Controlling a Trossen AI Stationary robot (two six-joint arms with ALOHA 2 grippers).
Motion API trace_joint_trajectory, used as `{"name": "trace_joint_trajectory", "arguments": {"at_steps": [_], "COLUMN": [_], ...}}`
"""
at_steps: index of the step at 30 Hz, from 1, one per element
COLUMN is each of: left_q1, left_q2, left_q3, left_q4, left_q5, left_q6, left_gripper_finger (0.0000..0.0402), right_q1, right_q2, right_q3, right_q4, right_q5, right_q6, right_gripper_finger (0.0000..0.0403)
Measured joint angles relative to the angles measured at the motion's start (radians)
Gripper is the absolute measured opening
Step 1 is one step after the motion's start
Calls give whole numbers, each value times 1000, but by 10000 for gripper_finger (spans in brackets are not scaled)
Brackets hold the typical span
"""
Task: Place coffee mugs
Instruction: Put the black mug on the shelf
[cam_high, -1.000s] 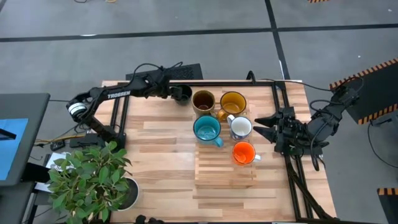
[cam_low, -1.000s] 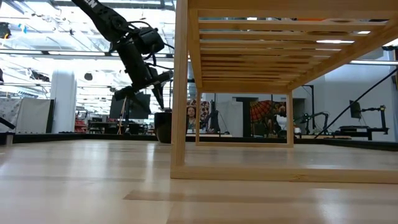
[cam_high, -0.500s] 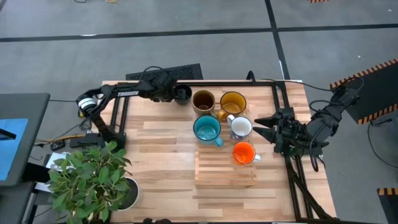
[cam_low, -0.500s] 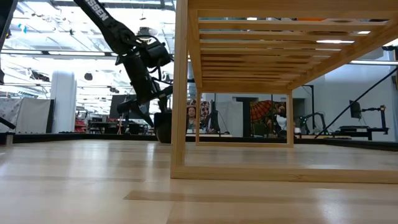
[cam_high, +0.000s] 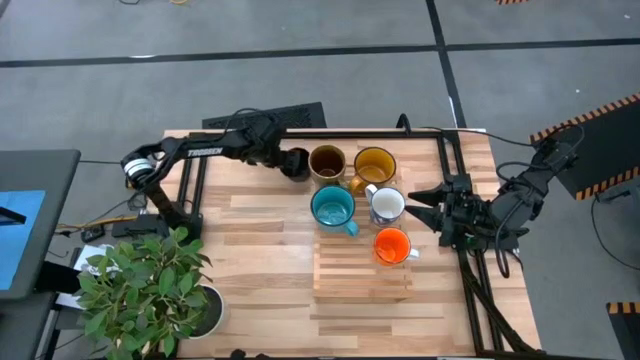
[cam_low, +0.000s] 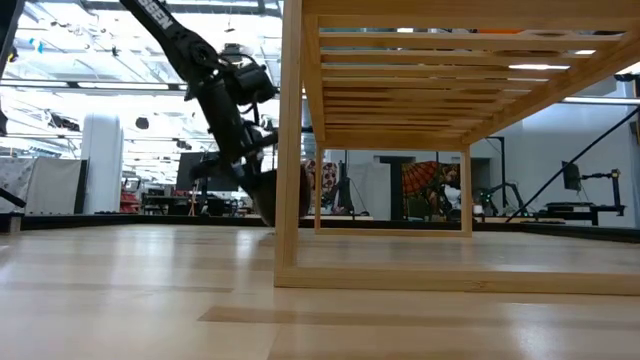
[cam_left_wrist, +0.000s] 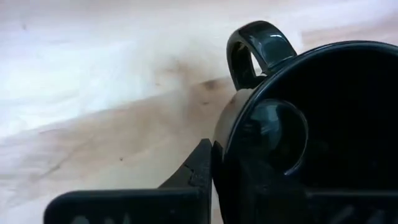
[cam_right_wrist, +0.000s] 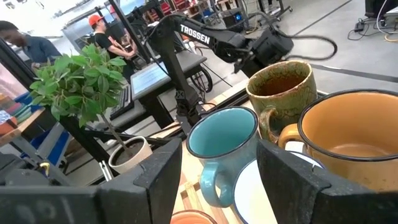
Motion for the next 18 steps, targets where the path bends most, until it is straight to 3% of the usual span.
{"name": "trace_joint_trajectory", "arguments": {"at_steps": [6, 13, 18], "left_q1": [8, 16, -117], "left_q2": [-127, -411, -583], "left_q3": [7, 8, 54], "left_q4": [-65, -285, -491], "left_q5": [3, -20, -7], "left_q6": [81, 164, 154], "left_gripper_finger": [7, 7, 7], "right_q1": [0, 0, 0], "right_q2": [0, 0, 0], "right_q3": [0, 0, 0], "right_q4": [1, 0, 1], "right_q5": [0, -1, -1], "right_q6": [6, 8, 8], "right_gripper_finger": [234, 234, 234]}}
